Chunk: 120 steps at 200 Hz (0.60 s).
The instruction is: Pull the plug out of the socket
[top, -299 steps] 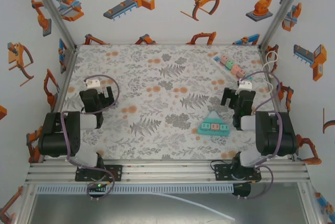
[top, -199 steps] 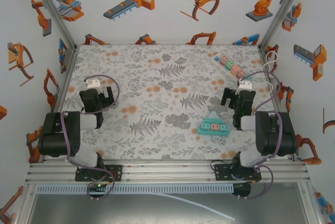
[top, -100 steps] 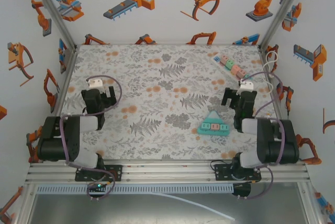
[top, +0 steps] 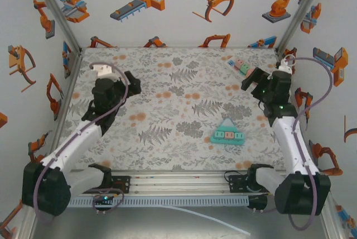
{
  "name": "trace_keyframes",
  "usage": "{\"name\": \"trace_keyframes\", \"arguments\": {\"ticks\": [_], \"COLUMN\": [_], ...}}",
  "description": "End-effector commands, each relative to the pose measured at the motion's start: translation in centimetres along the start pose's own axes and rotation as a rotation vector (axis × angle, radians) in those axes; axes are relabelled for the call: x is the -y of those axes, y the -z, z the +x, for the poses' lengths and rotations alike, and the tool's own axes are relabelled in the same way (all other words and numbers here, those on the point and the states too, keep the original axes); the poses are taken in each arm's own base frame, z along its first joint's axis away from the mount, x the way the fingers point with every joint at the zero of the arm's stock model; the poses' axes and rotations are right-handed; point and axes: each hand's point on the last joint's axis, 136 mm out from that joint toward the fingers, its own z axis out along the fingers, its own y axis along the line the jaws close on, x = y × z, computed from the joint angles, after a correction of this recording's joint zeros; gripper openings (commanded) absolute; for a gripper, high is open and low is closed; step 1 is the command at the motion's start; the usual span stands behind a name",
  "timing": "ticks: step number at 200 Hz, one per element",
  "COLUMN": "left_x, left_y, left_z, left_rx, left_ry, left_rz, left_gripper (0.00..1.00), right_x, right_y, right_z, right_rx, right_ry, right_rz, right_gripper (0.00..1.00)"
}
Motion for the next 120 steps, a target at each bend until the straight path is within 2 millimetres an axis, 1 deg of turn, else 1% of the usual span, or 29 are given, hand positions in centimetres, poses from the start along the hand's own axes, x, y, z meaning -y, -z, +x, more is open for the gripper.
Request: {"name": "trace_keyframes", "arguments": {"ticks": [1, 7, 16, 27, 36, 51, 66, 88, 100, 109, 120], "left_x": [6.0, 8.2, 11.4, 15.3, 17.9, 21.3, 23.7, 25.9, 26.9, 27.6, 28.2], "left_y": [-2.1, -2.6, -3.3, -3.7, -3.8, -3.7, -3.3, -2.6, -2.2, -1.9, -1.7], "left_z": [6.0, 6.7, 8.6, 10.9, 13.0, 16.6, 19.7, 23.6, 25.3, 26.6, 27.9], "left_rx": [-0.345, -0.389, -0.468, -0.549, -0.607, -0.697, -0.761, -0.837, -0.878, -0.905, -0.932], "left_ry": [0.236, 0.233, 0.21, 0.173, 0.146, 0.118, 0.095, 0.066, 0.055, 0.045, 0.037], "left_rz": [0.149, 0.196, 0.253, 0.325, 0.369, 0.429, 0.472, 0.525, 0.557, 0.576, 0.584], "left_gripper": [0.95, 0.91, 0.87, 0.86, 0.84, 0.8, 0.75, 0.71, 0.69, 0.67, 0.66], "right_x": [1.4, 1.8, 2.3, 2.8, 3.6, 4.9, 6.1, 6.9, 7.0, 6.9, 6.8], "right_y": [-1.1, -1.4, -1.8, -2.0, -1.8, -1.2, -0.2, 1.3, 1.7, 1.9, 2.0], "right_z": [6.7, 7.0, 7.6, 8.3, 9.1, 10.4, 11.9, 14.7, 16.3, 17.5, 18.6], "right_rx": [-0.341, -0.358, -0.382, -0.407, -0.417, -0.43, -0.442, -0.468, -0.489, -0.514, -0.537], "right_ry": [-0.153, -0.17, -0.191, -0.219, -0.244, -0.282, -0.318, -0.353, -0.368, -0.381, -0.394], "right_rz": [0.012, 0.016, 0.027, 0.034, 0.052, 0.068, 0.073, 0.075, 0.06, 0.045, 0.026], "right_gripper": [1.0, 1.0, 1.0, 1.0, 1.0, 1.0, 1.0, 0.98, 0.95, 0.91, 0.84]}}
